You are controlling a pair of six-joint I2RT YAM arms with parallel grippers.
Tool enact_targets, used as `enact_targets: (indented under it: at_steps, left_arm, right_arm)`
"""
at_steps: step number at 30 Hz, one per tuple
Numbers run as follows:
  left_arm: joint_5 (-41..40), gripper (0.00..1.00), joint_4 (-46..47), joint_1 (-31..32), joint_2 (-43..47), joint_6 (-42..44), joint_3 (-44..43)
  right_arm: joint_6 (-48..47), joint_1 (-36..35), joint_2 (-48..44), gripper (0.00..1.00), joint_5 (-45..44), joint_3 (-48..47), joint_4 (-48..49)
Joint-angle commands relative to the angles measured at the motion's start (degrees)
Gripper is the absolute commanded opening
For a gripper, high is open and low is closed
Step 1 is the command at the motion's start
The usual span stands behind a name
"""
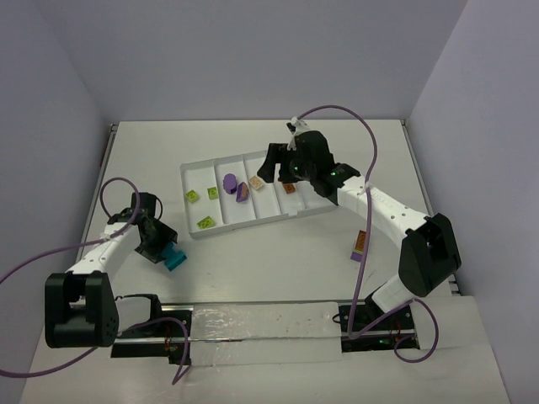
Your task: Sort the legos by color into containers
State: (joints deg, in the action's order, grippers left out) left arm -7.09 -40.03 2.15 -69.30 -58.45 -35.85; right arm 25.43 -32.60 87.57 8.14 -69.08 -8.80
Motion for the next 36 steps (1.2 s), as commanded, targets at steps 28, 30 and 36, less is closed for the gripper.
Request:
enact_targets:
  at_steps: [28, 30, 36]
  left_arm:
    - [2.5, 0.53, 6.3, 1.1, 1.9, 0.6, 2.9]
    - [2.3, 0.45, 6.3, 1.3, 1.9, 0.7, 2.8]
    - [2.8, 0.07, 4.9, 1.4, 2.5, 1.8, 1.4]
  right_arm:
    - [-0.6, -2.4, 0.6, 0.82, -1.7, -4.3, -0.3]
    - [-0.6, -2.4, 0.5, 0.82, -1.9, -4.3, -0.4]
    - [-1.0, -2.5, 0.5, 0.82, -1.8, -4.4, -0.6]
